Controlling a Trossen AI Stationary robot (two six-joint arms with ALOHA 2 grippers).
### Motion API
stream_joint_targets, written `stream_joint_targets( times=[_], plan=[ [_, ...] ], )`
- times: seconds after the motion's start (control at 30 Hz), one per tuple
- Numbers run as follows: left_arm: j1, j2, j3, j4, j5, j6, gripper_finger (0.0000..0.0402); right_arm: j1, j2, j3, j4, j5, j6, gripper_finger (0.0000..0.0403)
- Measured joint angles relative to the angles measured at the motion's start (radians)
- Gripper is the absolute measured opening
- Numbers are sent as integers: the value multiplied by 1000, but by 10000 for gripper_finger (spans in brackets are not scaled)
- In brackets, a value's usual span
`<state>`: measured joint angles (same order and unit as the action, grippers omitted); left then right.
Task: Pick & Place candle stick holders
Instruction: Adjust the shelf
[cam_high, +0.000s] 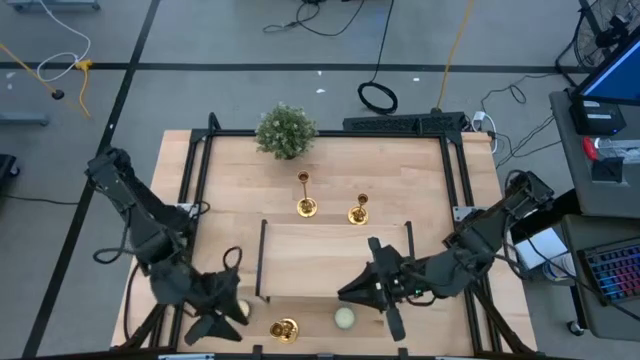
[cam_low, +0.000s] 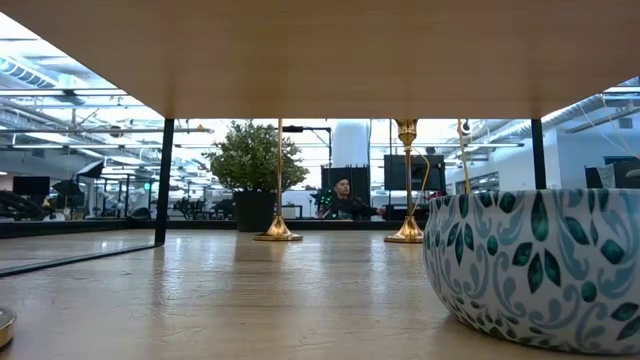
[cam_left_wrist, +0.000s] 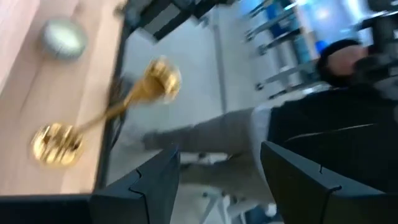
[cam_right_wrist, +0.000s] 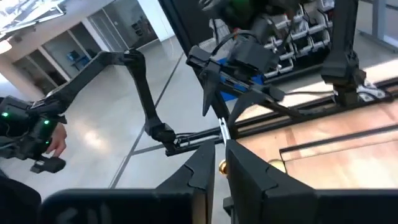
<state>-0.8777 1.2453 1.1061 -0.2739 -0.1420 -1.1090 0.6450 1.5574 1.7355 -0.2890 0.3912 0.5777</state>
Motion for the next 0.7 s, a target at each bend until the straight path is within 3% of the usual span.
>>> stream_joint_targets(
  times=[0.23, 0.33, 0.5, 0.7],
  plan=[
    [-107, 0, 0, -195, -93, -175, 195, -33, 0, -55, -1, 0, 83, 69],
    [-129, 0, 0, -210, -117, -197, 167, -40, 0, -74, 0, -17, 114, 79],
    [-139, 0, 0, -204, -135, -201, 128, -40, 1, -85, 1, -147, 136, 90],
    [-139, 0, 0, -193, -164, -182, 116, -5, 6, -85, 66, -161, 131, 91]
  ],
)
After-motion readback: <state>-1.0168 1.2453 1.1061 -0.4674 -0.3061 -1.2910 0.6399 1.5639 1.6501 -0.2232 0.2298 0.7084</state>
